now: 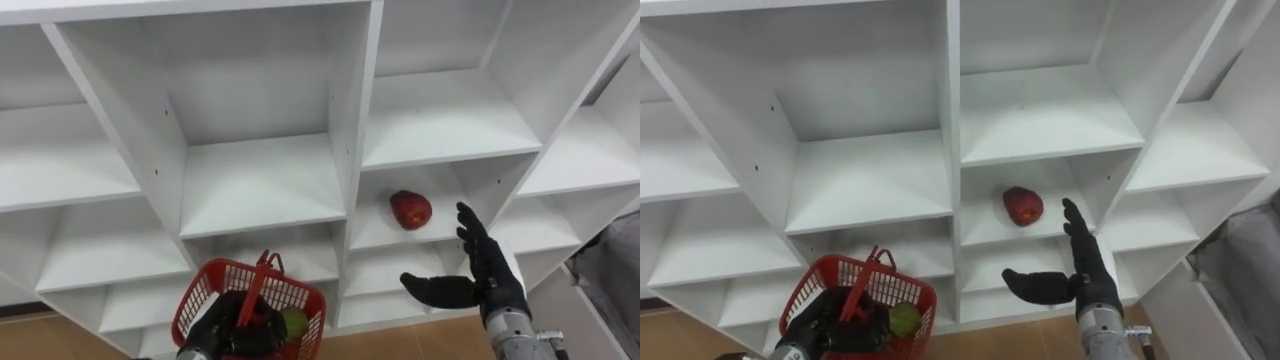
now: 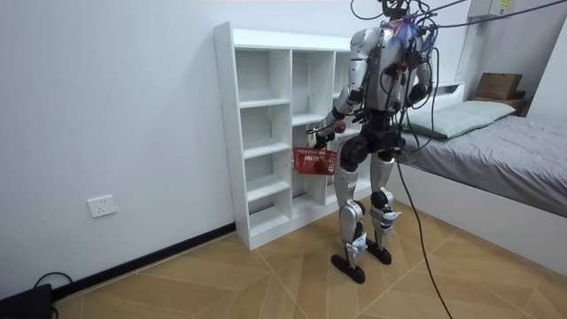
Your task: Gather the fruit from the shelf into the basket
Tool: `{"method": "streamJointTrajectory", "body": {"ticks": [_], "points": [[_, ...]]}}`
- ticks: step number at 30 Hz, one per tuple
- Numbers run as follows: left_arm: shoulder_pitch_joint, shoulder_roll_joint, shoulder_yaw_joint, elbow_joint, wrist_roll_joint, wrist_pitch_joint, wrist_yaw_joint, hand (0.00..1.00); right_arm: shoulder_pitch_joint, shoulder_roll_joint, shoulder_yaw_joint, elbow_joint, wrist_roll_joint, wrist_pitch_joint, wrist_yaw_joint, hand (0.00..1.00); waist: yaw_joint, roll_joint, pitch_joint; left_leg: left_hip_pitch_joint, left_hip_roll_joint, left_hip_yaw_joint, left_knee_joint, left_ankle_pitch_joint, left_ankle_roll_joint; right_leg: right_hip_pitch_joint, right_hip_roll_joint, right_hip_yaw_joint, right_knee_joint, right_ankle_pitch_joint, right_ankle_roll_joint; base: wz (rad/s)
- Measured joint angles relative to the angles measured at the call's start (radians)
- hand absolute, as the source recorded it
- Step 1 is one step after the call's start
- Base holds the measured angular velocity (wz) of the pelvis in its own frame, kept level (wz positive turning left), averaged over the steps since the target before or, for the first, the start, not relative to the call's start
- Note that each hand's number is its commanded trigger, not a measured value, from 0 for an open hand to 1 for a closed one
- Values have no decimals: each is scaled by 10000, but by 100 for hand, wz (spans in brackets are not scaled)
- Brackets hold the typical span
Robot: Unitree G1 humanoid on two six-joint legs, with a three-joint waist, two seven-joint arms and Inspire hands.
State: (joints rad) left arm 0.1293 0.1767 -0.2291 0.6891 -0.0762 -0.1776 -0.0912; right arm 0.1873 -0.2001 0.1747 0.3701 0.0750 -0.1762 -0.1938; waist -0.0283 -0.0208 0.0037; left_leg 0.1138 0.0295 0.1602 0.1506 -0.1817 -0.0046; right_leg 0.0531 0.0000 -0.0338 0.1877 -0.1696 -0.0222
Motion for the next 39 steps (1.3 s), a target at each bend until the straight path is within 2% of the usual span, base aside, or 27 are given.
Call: {"method": "streamJointTrajectory", "body": {"ticks": [4, 5, 8, 13, 17, 20, 22, 26, 27, 32, 35, 39], "points": [[11, 29, 17, 0, 10, 31, 8, 100, -34, -18, -3, 348, 19, -6, -44, 0, 55, -107, -10, 1, -3, -5, 7, 0, 0, 7, -4, 1, -12, -3, -2, 0], [11, 48, 25, 0, 18, 75, 6, 100, -105, -46, -4, 562, 100, -6, -46, 0, 50, -172, 13, 1, -3, -9, 15, 0, 0, 12, -5, -1, -14, -3, -2, 0], [67, 65, 141, 0, 81, 230, -38, 100, -121, -207, -29, 904, 120, 49, -47, 0, 72, -335, -19, 0, -4, -21, 21, 0, 0, 18, -14, -13, -3, -3, -1, 0], [221, 244, 333, 0, 301, 451, -245, 100, -355, -397, -473, 903, 397, 57, 102, 0, 65, -386, 2, -27, -6, -70, 24, -1, 3, 7, -32, -92, 42, -12, -2, 3], [196, 542, 332, -9, 471, 475, -399, 100, -1033, -861, -496, 1105, 411, 160, 83, 0, 58, -534, 52, -364, -21, -304, 203, -6, 1, -203, -157, -461, 241, -109, -31, 23], [172, 542, 317, -9, 494, 480, -457, 100, -1796, -960, -486, 1862, 429, 161, 98, 0, 142, -574, 92, -596, -24, -399, 336, -7, -1, -391, -170, -521, 334, -128, -53, 10], [155, 560, 319, -9, 512, 480, -480, 100, -2235, -1009, -490, 2290, 497, 160, 106, 0, 139, -567, 88, -879, -41, -566, 431, -5, 0, -587, -174, -616, 347, -118, -55, 16], [143, 598, 338, -8, 702, 533, -511, 100, -2558, -1204, -502, 2622, 542, 160, 112, 0, 334, -570, 78, -1291, -59, -766, 554, -1, 1, -844, -213, -785, 400, -116, -62, 14], [144, 588, 381, -8, 703, 543, -504, 100, -2676, -1205, -505, 2709, 466, 160, 112, 0, 337, -570, 76, -1378, -59, -775, 574, 0, 2, -938, -220, -799, 445, -118, -65, 8], [-246, 537, 500, 82, 714, 640, -548, 100, -4364, -1200, -528, 3767, 418, 145, 5, 0, 348, -569, 96, -2093, -49, -788, 873, 1, 4, -1658, -258, -828, 866, -118, -73, -1], [-537, 532, 497, 457, 713, 651, -500, 100, -4736, -1196, -509, 3994, 421, 145, -3, 0, 389, -574, 100, -2175, -56, -808, 910, 1, 5, -1721, -277, -883, 881, -117, -74, 1], [-673, 527, 491, 730, 711, 681, -363, 100, -4782, -1187, -492, 4102, 423, 149, 1, 0, 545, -592, 129, -2333, -71, -805, 999, 4, 11, -1872, -305, -899, 904, -118, -75, 0]]}}
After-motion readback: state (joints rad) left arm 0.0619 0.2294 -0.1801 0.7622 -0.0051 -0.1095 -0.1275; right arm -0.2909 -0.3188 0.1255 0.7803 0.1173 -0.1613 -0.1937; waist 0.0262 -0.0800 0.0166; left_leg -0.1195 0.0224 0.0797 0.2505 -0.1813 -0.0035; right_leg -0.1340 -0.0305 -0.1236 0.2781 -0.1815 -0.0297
